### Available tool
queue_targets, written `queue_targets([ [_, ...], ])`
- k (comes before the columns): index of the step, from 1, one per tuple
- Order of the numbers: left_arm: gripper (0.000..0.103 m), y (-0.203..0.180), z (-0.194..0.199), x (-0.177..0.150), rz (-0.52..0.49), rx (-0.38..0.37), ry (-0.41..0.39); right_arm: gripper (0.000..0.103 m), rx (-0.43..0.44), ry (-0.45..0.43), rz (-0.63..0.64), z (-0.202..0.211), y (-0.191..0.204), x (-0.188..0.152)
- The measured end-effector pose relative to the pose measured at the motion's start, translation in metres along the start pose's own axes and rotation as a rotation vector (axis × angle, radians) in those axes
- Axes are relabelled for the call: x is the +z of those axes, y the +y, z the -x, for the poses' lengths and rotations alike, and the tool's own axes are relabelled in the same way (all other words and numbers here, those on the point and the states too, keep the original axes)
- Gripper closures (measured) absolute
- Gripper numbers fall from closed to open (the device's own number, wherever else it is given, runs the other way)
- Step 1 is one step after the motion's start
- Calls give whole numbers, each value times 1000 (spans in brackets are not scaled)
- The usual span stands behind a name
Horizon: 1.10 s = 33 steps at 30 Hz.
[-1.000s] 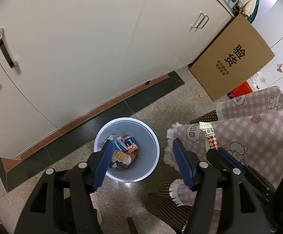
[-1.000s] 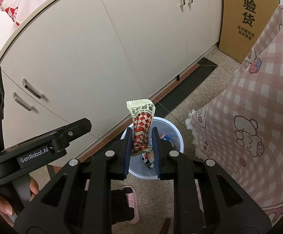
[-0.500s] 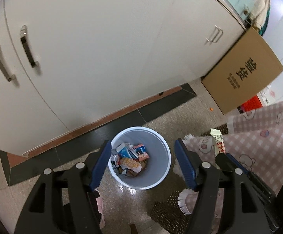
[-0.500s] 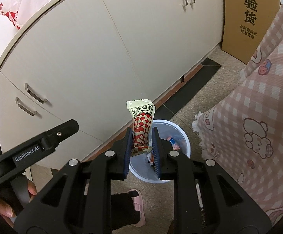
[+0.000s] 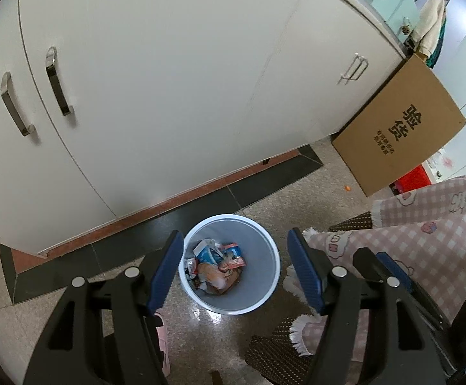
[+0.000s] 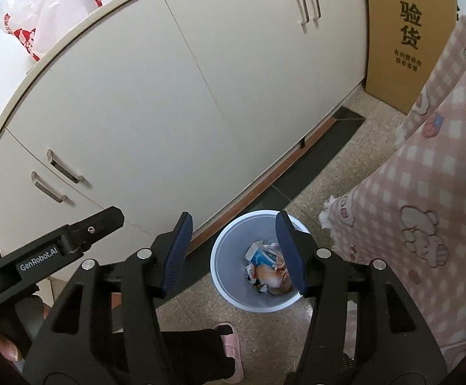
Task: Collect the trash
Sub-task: 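Move both open grippers back over the table toward the blue snack bag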
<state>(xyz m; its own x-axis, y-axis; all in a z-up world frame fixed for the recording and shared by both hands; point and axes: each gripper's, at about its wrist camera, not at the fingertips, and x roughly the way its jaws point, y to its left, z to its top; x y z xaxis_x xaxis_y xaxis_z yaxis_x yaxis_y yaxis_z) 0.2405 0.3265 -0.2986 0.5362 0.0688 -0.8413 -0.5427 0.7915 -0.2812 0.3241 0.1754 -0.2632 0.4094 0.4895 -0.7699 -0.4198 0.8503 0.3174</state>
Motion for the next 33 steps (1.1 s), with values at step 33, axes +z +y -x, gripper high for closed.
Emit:
queue_targets([
  [33,34,-373,59,-28,-419,-417,64,49,-195,-376,-369,264,-258,44],
])
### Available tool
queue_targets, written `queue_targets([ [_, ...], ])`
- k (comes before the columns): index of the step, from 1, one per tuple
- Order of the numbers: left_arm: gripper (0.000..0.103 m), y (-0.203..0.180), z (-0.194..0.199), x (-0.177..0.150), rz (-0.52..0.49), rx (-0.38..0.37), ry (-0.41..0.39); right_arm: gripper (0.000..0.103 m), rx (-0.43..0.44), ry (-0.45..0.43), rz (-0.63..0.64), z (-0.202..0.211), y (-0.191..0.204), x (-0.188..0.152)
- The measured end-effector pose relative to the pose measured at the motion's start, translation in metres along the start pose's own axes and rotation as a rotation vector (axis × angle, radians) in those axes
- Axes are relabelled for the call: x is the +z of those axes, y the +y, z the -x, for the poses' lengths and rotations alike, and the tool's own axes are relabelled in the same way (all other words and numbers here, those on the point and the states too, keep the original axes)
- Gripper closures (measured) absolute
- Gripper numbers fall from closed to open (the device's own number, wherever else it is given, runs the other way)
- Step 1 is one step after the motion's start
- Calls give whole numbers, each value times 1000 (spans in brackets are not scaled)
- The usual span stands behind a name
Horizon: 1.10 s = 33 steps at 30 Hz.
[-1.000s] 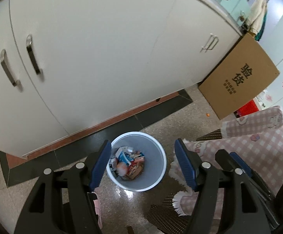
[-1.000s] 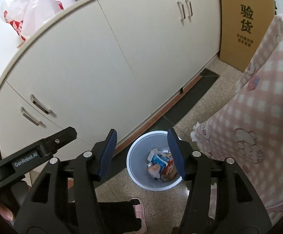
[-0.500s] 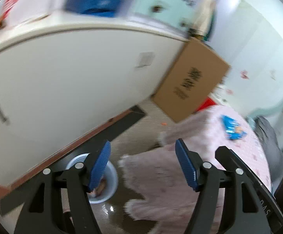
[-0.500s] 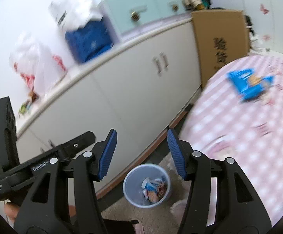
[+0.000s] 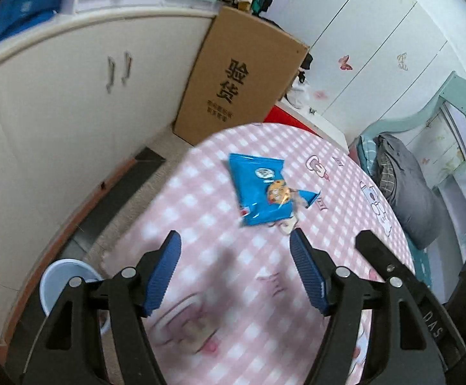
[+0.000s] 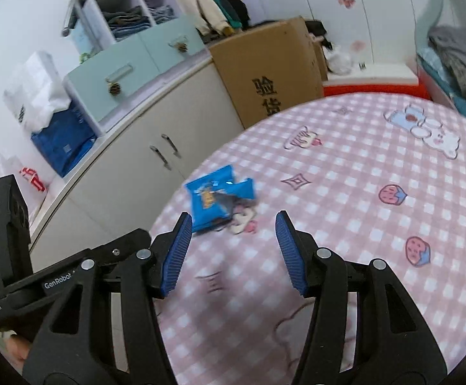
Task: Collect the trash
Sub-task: 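Move both open grippers back over the table toward the blue snack bag, then close the right gripper on the blue cookie snack bag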
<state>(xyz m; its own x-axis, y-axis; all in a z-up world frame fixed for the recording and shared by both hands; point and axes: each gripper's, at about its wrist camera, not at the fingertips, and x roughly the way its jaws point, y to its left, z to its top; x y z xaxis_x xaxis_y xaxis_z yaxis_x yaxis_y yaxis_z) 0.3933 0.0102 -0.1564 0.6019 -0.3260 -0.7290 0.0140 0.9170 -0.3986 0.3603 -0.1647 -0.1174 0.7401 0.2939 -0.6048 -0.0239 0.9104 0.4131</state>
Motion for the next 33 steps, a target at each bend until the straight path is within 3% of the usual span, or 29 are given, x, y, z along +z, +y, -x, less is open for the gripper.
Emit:
queue_targets([
  [7,34,-1,-32,15,50,33,-6,49,48,62,-104,-49,-26,20],
  [14,34,6,-47,27,73,37,-11,49,91,100,-163,-77,-26,24],
  [27,33,4,-50,26,41,35,-29,86,142,136,-149,-93,-17,20],
  [33,33,3,-45,18,49,-13,-11,91,131,112,-128,-81,-13,18],
])
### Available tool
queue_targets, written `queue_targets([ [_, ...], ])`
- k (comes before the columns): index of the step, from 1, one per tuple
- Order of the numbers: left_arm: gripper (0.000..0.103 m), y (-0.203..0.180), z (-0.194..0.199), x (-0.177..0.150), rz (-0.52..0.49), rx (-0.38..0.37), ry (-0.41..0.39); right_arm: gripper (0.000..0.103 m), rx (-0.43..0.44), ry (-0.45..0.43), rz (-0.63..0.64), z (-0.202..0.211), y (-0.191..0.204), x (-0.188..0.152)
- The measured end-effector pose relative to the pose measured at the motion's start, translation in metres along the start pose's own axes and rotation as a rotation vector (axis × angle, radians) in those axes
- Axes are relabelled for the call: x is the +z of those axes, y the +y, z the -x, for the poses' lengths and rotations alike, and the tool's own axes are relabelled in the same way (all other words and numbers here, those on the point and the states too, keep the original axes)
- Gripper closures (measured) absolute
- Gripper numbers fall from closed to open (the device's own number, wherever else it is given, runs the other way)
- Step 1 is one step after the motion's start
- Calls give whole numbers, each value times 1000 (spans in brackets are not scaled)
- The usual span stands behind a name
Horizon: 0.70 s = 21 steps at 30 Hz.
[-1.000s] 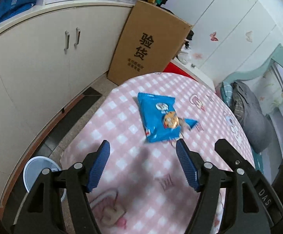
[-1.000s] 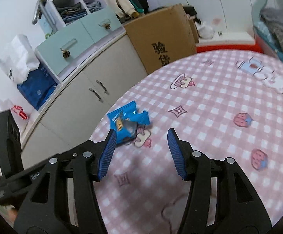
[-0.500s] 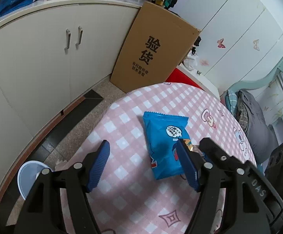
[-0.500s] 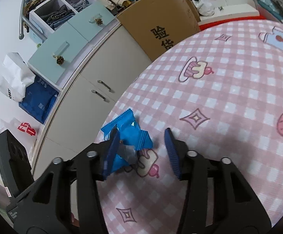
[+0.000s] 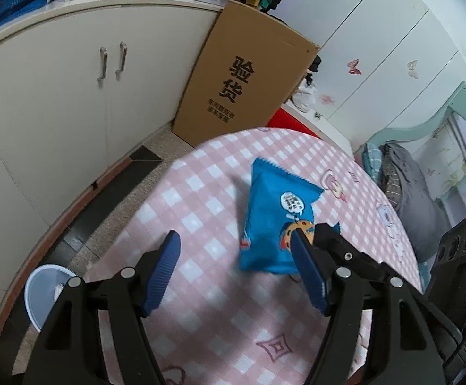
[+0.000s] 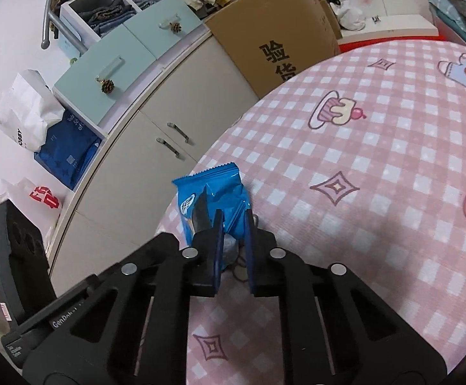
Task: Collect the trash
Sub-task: 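Close the right gripper on the blue cookie snack bag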
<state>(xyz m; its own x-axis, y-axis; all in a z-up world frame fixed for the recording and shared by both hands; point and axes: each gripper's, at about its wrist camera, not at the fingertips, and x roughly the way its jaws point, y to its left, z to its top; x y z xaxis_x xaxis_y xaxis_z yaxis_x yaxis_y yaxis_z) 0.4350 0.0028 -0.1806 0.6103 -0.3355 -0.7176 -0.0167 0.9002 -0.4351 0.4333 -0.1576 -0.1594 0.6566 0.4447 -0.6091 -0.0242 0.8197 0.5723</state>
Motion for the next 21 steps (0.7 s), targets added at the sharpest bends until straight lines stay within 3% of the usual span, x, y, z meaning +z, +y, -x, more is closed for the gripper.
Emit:
queue_targets([
  [8,34,-1,4,-13,67,-92,12,92,73,57,-88,9,-12,-19],
  [14,34,-8,2,-16,60,-68,-2,92,88,76,-88,14,-9,-33],
  [18,59,-7,0,-17,59,-45,-1,92,84,85,-78,12,-4,-40],
  [21,68,-8,-2,-17,53,-32,1,92,83,90,-77,9,-4,-42],
])
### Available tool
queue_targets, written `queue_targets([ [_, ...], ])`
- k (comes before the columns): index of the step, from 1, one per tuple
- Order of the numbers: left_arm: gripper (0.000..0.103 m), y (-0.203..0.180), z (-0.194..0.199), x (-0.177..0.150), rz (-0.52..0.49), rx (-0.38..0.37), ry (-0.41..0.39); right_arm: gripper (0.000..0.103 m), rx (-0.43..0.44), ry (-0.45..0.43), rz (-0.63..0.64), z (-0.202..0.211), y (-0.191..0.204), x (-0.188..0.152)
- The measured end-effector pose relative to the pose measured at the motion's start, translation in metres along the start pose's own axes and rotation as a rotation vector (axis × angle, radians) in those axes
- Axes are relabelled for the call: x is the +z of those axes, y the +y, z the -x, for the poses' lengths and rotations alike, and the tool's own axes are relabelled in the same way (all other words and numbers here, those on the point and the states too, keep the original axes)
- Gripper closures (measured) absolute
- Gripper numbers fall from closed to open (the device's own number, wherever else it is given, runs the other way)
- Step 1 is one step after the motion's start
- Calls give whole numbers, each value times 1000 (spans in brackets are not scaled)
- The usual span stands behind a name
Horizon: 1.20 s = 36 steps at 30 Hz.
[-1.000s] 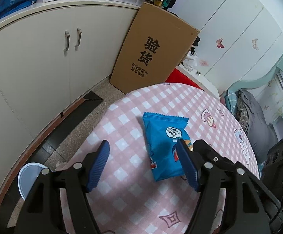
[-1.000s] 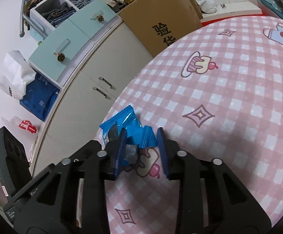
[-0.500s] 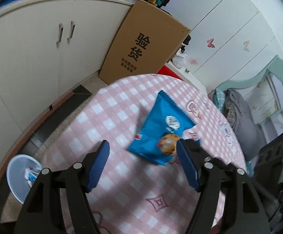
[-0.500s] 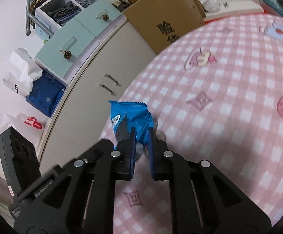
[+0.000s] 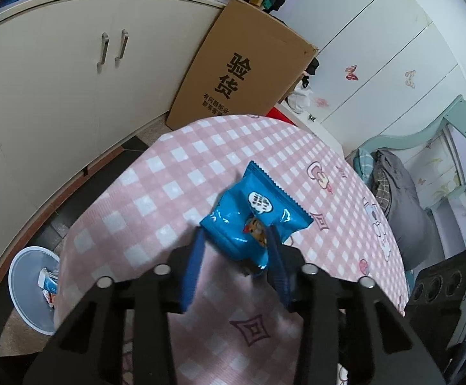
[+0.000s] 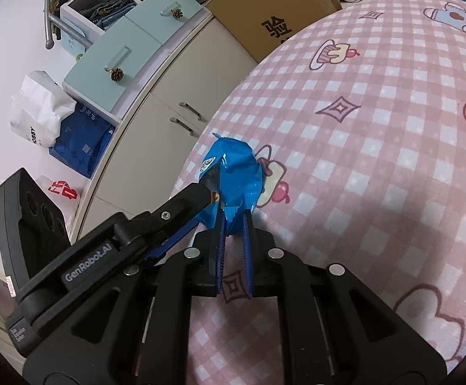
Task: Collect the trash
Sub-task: 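Close the right gripper on the blue cookie snack bag, then lift the blue bag with the right gripper, carry it over the wastebasket, release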
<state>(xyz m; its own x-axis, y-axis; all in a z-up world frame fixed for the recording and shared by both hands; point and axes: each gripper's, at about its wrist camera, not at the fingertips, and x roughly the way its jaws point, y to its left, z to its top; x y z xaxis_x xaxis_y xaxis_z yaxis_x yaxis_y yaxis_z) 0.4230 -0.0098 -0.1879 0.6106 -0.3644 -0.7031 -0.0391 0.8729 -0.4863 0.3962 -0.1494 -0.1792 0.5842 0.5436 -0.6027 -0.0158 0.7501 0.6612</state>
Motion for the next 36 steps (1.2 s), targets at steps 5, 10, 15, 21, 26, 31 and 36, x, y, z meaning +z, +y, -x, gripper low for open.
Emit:
queue_targets([
  [5,83,1,-7,0,5,-7,11,93,-1,6,5,-3,0,-2],
  [10,102,9,-11,-1,29,-31,33,93,-9,-4,11,-2,0,-2],
  [15,103,12,1,-4,15,-46,23,93,-23,-25,32,4,8,-3],
  [21,103,29,48,-7,17,-69,-31,93,-3,-50,97,16,47,-13],
  [26,103,64,103,-18,30,-52,-113,93,45,-52,168,20,94,-35],
  [31,103,117,162,-37,71,6,-203,93,77,-19,242,8,136,-66],
  [36,103,165,195,-55,117,54,-231,93,76,36,325,-23,175,-105],
])
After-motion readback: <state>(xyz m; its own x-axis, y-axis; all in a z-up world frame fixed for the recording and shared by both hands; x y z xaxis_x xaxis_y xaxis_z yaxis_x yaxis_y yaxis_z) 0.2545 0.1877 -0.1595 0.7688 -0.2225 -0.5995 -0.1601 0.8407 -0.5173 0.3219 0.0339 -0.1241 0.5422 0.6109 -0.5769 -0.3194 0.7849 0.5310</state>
